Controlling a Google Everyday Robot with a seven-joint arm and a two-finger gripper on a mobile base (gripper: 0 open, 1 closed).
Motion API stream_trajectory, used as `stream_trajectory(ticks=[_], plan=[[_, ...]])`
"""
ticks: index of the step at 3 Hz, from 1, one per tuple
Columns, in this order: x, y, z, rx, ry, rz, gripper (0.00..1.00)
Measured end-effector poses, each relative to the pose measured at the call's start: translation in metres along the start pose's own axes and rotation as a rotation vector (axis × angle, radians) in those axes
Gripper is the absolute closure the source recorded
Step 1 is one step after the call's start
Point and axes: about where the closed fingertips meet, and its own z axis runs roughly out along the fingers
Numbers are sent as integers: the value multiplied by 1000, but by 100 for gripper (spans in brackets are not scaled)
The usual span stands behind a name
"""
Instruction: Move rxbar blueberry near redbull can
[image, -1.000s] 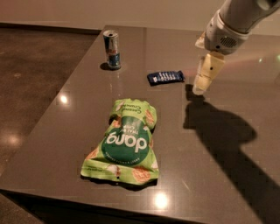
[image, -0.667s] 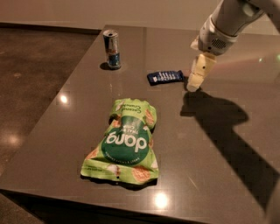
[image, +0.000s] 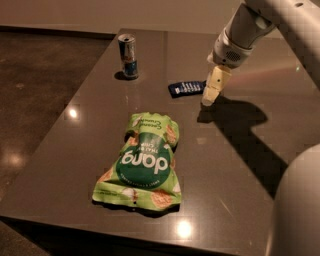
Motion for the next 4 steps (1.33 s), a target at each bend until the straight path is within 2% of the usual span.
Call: stream_trajectory(ticks=[4], plan=[[-11, -23, 41, -71, 52, -13, 0]])
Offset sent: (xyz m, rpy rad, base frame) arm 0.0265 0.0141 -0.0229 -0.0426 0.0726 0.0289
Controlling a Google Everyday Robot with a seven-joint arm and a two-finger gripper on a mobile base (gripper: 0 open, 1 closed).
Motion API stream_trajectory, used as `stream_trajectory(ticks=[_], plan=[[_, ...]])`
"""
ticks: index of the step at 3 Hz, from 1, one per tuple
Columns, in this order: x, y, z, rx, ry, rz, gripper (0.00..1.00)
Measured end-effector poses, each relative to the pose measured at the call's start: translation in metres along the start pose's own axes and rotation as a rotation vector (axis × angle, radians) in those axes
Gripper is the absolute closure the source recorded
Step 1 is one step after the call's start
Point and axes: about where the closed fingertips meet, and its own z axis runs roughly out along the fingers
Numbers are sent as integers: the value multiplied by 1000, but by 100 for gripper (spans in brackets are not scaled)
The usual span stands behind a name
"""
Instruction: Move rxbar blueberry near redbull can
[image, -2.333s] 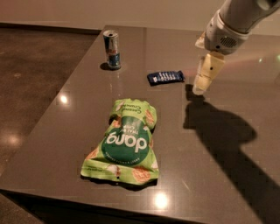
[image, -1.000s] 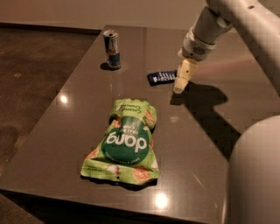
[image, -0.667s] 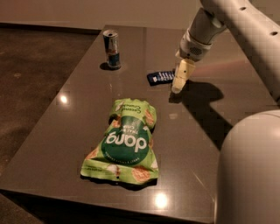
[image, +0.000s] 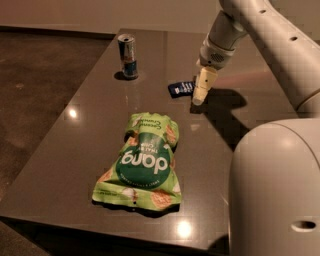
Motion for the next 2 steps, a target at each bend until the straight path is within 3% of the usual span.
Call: stream_trajectory(ticks=[1, 2], plan=[[-2, -2, 5, -13, 16, -9, 16], [-4, -2, 7, -22, 23, -17, 38]])
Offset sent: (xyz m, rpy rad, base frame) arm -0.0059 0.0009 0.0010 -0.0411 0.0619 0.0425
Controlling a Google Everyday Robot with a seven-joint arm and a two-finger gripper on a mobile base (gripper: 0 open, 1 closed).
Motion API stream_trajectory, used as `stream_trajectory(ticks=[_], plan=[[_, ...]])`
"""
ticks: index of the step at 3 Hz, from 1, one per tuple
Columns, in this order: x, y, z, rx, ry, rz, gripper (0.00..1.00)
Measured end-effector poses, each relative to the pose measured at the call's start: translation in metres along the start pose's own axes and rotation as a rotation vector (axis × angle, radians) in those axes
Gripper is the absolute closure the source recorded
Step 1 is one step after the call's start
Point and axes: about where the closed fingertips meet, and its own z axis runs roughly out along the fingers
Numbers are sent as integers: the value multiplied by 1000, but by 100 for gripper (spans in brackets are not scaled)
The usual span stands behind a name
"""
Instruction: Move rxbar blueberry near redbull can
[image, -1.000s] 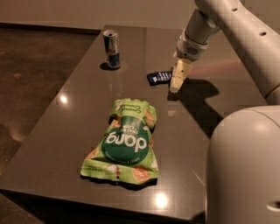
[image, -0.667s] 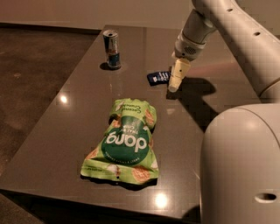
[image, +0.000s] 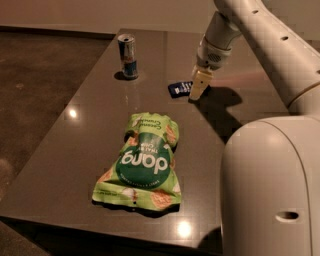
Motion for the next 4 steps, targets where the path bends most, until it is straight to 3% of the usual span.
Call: stream_trajectory(ticks=[2, 3, 4], plan=[[-10, 3, -4, -8, -19, -21, 85], [-25, 11, -6, -21, -42, -47, 100], [-46, 20, -1, -42, -65, -81, 100]])
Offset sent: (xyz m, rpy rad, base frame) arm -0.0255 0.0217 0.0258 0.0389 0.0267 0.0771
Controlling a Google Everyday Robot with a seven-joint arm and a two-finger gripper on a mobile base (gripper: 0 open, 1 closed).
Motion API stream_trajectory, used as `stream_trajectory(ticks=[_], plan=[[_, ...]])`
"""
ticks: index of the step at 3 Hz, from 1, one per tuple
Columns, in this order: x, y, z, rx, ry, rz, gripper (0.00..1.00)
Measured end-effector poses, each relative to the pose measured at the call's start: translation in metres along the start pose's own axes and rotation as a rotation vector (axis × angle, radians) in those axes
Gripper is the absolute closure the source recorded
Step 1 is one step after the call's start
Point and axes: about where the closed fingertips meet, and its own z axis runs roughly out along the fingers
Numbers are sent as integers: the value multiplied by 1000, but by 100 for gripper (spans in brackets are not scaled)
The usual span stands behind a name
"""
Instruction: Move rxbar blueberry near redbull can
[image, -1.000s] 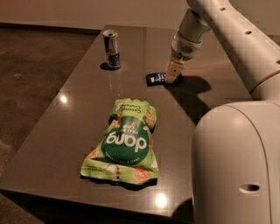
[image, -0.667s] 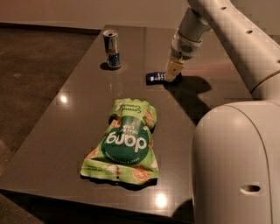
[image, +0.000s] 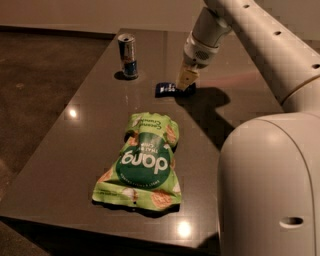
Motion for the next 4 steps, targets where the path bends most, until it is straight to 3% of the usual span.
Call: stream_trajectory(ticks=[2, 3, 4], plan=[[-48, 3, 16, -24, -31, -57, 100], [-65, -2, 18, -15, -37, -60, 88], [-75, -8, 19, -1, -28, -59, 65]])
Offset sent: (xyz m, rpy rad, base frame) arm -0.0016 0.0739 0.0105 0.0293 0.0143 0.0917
